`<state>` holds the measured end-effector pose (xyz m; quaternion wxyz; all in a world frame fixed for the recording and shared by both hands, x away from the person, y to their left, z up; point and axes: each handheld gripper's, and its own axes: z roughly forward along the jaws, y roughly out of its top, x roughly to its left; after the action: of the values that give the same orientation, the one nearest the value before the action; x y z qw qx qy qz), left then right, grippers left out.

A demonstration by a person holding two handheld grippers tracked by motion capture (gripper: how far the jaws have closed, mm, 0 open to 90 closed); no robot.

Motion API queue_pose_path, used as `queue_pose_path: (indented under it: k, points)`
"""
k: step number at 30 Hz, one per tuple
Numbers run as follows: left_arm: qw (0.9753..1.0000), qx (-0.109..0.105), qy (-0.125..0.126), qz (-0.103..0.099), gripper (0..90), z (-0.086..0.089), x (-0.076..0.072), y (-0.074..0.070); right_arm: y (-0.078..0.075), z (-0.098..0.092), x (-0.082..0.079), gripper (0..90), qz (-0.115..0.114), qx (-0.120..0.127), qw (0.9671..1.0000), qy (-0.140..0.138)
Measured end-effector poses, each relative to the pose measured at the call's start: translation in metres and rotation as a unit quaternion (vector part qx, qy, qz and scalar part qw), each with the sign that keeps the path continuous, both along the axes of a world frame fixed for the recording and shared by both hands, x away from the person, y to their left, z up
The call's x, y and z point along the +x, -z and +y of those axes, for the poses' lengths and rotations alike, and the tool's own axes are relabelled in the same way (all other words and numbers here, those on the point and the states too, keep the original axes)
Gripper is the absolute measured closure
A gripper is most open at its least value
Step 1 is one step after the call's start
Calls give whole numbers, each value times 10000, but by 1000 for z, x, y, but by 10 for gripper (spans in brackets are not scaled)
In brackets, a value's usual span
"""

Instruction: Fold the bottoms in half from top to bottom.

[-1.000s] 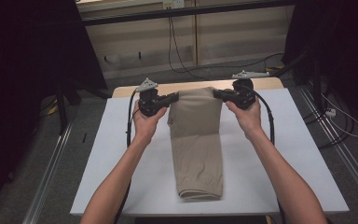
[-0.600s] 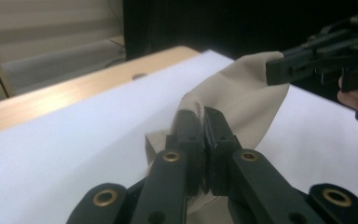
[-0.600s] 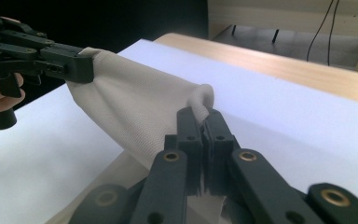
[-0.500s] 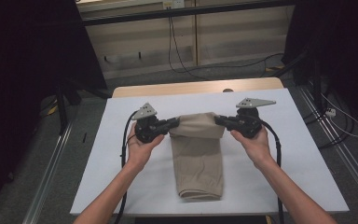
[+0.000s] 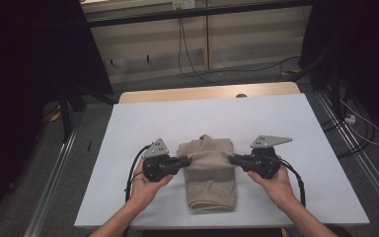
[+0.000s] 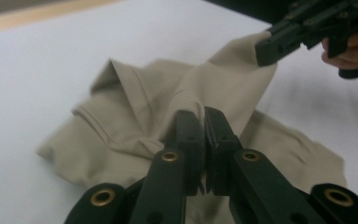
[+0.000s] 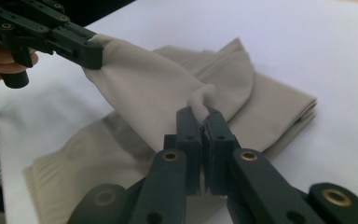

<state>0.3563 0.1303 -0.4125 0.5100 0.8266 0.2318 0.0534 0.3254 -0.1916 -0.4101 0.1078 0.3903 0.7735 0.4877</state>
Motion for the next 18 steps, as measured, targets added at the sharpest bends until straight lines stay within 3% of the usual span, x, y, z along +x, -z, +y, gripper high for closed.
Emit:
queue_pose_path:
  k: [3, 11, 15, 18]
  points:
    - [9998, 58, 143, 130, 854, 0, -11, 4, 6, 2, -10, 868, 53, -87, 9999, -89]
    - [9980, 398, 451, 200, 831, 0, -37, 18, 22, 0, -37, 825, 309, -233, 9990, -243]
    - [9975, 364, 579, 187, 829, 3, -48, 16, 24, 3, -51, 825, 346, -301, 9981, -415]
    - [9970, 328, 676, 164, 747, 5, -55, 12, 23, 6, -58, 794, 304, -436, 9975, -469]
